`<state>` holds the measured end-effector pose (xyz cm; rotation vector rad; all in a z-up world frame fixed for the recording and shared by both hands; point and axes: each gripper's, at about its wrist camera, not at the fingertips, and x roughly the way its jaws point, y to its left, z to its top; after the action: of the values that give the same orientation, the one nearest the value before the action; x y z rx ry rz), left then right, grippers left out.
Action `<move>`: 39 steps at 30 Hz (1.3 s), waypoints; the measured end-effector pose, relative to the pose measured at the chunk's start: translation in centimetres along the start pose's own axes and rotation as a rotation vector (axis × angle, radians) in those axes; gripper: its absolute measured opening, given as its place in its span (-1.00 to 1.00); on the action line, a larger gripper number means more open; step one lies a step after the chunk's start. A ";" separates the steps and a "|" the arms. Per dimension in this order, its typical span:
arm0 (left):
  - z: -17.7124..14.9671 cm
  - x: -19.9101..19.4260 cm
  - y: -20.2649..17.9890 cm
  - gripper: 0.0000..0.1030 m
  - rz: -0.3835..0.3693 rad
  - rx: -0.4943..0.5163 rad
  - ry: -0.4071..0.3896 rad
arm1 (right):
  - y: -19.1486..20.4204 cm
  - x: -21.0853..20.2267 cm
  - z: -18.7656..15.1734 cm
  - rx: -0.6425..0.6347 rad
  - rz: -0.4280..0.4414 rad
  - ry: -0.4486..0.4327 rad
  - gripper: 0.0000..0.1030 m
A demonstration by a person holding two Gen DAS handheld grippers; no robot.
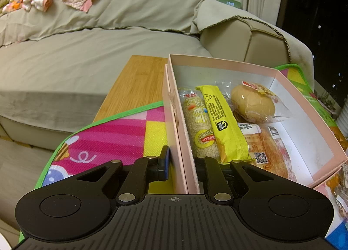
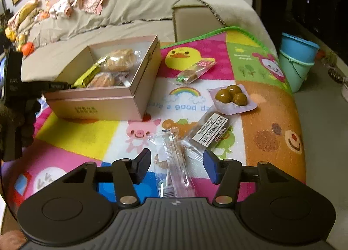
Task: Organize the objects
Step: 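Move the right tool over the clear snack packets and grasp one, then carry the clear packet with the right tool and release it into the box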
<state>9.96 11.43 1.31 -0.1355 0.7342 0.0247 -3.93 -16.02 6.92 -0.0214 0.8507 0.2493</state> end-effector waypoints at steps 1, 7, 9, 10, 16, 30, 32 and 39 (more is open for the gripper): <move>0.0 0.0 0.0 -0.72 0.000 0.000 0.000 | 0.2 0.4 0.0 -0.010 0.003 0.010 0.04; 0.0 0.0 0.0 -0.72 0.000 0.002 0.001 | 1.5 2.7 -0.3 -0.073 -0.016 0.030 0.07; 0.0 -0.1 0.0 -0.72 0.000 0.004 0.001 | 1.8 3.5 -0.4 -0.087 -0.017 0.053 -0.02; 0.0 -0.1 0.0 -0.72 0.000 0.003 0.001 | 2.0 3.5 -0.4 -0.099 -0.022 0.052 -0.11; 0.0 -0.1 0.0 -0.71 0.000 0.003 0.001 | 2.8 1.8 -0.1 -0.112 0.045 0.062 -0.32; 0.0 -0.1 -0.1 -0.71 0.000 0.001 0.001 | 4.9 -5.7 10.7 -0.025 0.220 -0.301 -0.32; 0.0 -0.1 -0.1 -0.71 0.000 0.002 0.001 | 5.1 -5.8 12.7 0.005 0.231 -0.349 -0.32; 0.0 -0.1 0.0 -0.71 0.000 0.002 0.001 | 4.9 -2.3 17.0 0.145 0.290 -0.381 -0.28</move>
<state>9.88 11.39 1.38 -0.1334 0.7350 0.0233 6.10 -9.71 20.26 0.2790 0.4878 0.4475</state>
